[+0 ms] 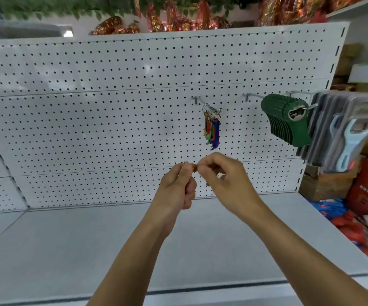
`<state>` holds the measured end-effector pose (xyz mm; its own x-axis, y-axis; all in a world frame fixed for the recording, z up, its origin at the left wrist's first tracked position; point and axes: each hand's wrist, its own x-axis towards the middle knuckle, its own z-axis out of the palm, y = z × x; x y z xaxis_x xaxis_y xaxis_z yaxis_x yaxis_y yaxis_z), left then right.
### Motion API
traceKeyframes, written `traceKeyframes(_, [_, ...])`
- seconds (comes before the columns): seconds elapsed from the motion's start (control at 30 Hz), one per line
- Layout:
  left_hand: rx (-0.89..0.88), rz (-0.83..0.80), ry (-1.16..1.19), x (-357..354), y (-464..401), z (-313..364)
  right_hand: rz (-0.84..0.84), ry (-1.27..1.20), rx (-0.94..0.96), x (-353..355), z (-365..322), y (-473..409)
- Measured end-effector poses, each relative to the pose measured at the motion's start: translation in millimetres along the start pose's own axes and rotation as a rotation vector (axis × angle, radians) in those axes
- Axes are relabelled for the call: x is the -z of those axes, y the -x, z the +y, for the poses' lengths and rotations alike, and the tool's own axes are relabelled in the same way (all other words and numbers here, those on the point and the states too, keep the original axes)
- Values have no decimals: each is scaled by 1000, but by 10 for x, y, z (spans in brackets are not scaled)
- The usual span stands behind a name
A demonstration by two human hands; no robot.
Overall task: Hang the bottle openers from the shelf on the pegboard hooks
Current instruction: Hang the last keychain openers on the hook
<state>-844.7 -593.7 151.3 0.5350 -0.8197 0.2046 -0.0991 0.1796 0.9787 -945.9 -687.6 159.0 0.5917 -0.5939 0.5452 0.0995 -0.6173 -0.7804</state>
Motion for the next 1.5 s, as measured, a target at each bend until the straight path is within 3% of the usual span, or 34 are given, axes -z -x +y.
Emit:
traceKeyframes(0.2, [-35,52,-28,-22,13,27,-27,-70,-78,19,-31,52])
traceKeyframes(0.4, [-58,87,-51,-68,41,50,-3,-61,-21,29,-55,67])
traceKeyframes(0.53, [-36,32,-55,-94,75,66,50,1,49,50,-88,80])
traceKeyframes(0.7, [-4,-65,109,-96,145,75,94,-195,-92,200,-112,45])
traceKeyframes(0.83, [-37,-98,31,-134,208,67,101,-254,-121,312,-142,46])
traceKeyframes(1.2, [-96,45,-100,-353,202,145,129,-242,13,740,-404,-223])
traceKeyframes(1.5, [-174,149,-202,-170,-207,455,12,-318,-46,752,-467,-644])
